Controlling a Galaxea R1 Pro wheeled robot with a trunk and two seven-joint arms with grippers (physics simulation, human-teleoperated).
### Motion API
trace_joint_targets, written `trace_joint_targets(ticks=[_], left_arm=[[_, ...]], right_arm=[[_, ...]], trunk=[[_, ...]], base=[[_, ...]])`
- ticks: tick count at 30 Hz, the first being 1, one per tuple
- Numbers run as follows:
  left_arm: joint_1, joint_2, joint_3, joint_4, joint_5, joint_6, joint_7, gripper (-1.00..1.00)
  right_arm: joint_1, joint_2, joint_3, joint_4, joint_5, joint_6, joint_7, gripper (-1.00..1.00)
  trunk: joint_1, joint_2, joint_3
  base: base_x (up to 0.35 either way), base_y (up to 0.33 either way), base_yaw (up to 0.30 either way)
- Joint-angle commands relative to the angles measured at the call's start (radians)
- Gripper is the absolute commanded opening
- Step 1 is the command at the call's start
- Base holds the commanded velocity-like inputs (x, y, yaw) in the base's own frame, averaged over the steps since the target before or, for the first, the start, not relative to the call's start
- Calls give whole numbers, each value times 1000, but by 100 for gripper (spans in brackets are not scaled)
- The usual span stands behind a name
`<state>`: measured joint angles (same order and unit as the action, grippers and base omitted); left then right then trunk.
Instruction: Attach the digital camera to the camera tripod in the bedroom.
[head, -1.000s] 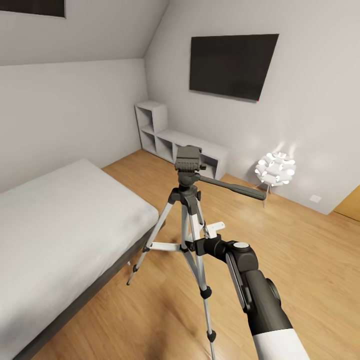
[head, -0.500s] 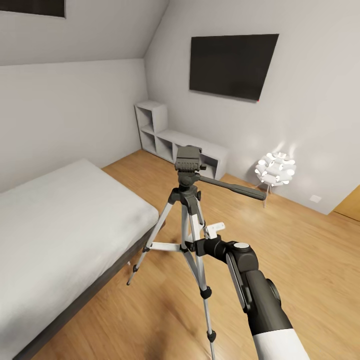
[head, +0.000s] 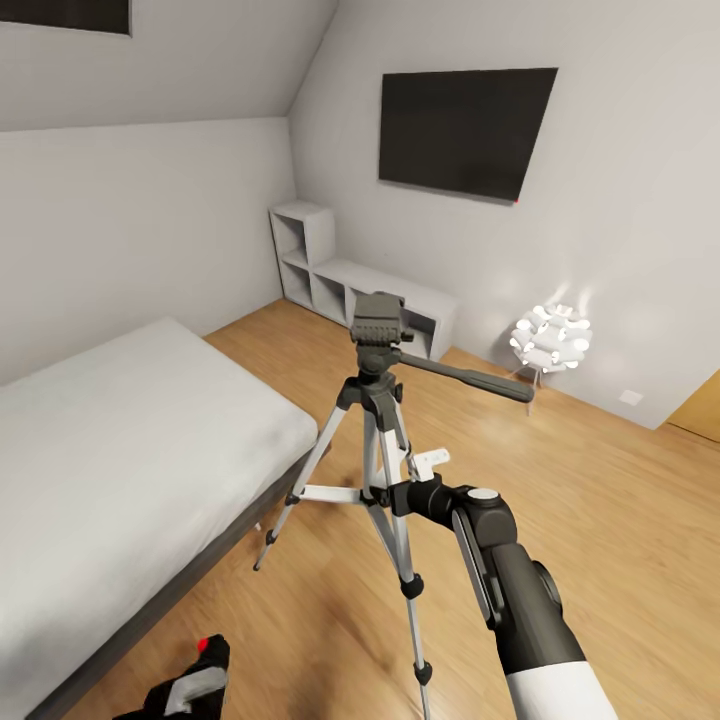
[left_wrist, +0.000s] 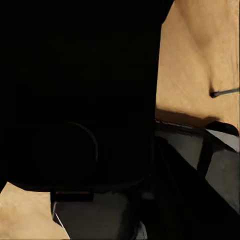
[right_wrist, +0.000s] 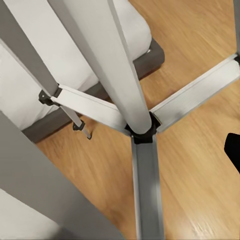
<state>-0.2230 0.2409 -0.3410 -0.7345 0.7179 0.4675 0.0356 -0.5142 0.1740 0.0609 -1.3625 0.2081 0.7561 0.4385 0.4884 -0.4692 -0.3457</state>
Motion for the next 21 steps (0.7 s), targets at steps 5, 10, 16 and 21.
trace_joint_targets(ticks=[5,10,16,21], left_arm=[[-2,56,66,-409,1,229,110,-100],[-81,74,186,-672,2,481,243,-100],[-363,94,219,-692,2,564,278,-100],[-540,110,223,-635,0,574,282,-100]], right_arm=[[1,1,-1,-1,11,8,10,100],[2,-24,-1,-1,7,11,12,100],[3,-34,-1,0,5,13,13,100],[-3,-35,-1,0,6,11,13,100]], trunk=[[0,-2,-2],[0,-2,-2],[0,-2,-2],[0,-2,-2]], base=[[0,0,0],[0,0,0],[0,0,0],[0,0,0]])
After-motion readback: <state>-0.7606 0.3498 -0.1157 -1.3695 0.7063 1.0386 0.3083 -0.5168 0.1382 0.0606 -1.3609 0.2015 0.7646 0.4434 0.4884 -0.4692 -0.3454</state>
